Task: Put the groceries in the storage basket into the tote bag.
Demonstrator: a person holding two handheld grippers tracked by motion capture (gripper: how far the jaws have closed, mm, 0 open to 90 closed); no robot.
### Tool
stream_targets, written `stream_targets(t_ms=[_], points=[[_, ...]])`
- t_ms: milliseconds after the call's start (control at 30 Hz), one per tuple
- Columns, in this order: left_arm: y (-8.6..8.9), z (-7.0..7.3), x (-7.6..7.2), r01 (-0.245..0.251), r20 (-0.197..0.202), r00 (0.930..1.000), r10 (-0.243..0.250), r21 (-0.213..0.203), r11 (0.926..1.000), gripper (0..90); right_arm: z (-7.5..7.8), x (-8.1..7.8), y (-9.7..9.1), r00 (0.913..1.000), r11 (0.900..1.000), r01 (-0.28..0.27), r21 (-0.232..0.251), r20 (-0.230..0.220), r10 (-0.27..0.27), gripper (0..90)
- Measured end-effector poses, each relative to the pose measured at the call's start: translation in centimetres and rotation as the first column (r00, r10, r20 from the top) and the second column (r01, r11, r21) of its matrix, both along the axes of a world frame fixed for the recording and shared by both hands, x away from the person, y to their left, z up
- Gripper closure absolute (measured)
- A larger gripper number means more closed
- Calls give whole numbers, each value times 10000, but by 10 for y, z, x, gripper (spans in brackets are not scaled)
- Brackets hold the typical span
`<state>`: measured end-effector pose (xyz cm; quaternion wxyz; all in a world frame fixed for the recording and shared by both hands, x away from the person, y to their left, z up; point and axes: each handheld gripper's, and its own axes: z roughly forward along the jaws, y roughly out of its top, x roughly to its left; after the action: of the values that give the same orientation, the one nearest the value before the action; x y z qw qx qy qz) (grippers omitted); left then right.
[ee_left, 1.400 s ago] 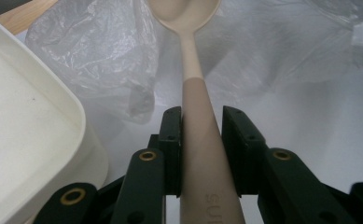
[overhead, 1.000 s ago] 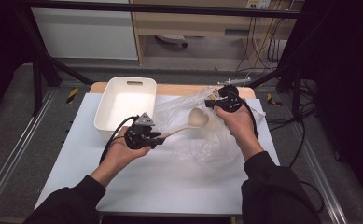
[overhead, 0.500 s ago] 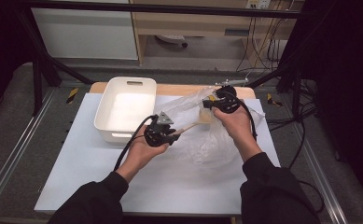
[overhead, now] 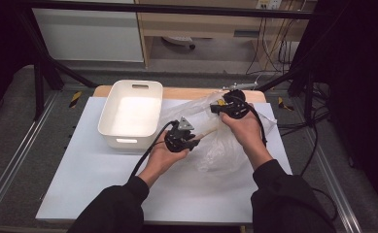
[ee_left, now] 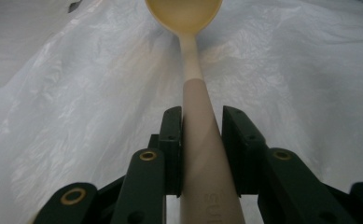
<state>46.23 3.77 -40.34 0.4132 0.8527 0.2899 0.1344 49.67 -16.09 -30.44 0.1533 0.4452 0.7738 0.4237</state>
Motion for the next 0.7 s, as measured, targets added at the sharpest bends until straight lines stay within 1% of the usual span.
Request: stream_targets(t_ms=[67,133,200,267,333,400,567,700], points=[[-5,-4,2,6,-65,10000,-7,-99,10000,698,2,-2,1,10000,10000,-21,37,16,21,900],[-11,-8,3,136,-38,9999,-136,-11,9999,698,4,-2,1,10000,9999,-70,74,51,70,900],[-16,-11,3,289,160,9995,-290,72,9996,699,6,-3,0,9999,9999,-106,86,34,105,900],[-21,-14,3,354,370,9987,-356,79,9993,699,8,-3,-1,9998,9996,-208,202,23,207,900],[-25,-16,5,333,336,9989,-332,-33,9994,699,10,-4,-1,9997,9994,-253,214,21,253,900],[-28,-18,6,318,425,9986,-317,-11,9995,699,11,-5,-2,9995,9992,-311,234,-7,312,900],[-33,-22,11,276,458,9986,-267,-197,9994,700,13,-7,-2,9990,9988,-436,206,-52,437,900],[-38,-25,15,254,497,9985,-242,-241,9994,699,14,-9,-1,9988,9985,-484,267,22,483,900]])
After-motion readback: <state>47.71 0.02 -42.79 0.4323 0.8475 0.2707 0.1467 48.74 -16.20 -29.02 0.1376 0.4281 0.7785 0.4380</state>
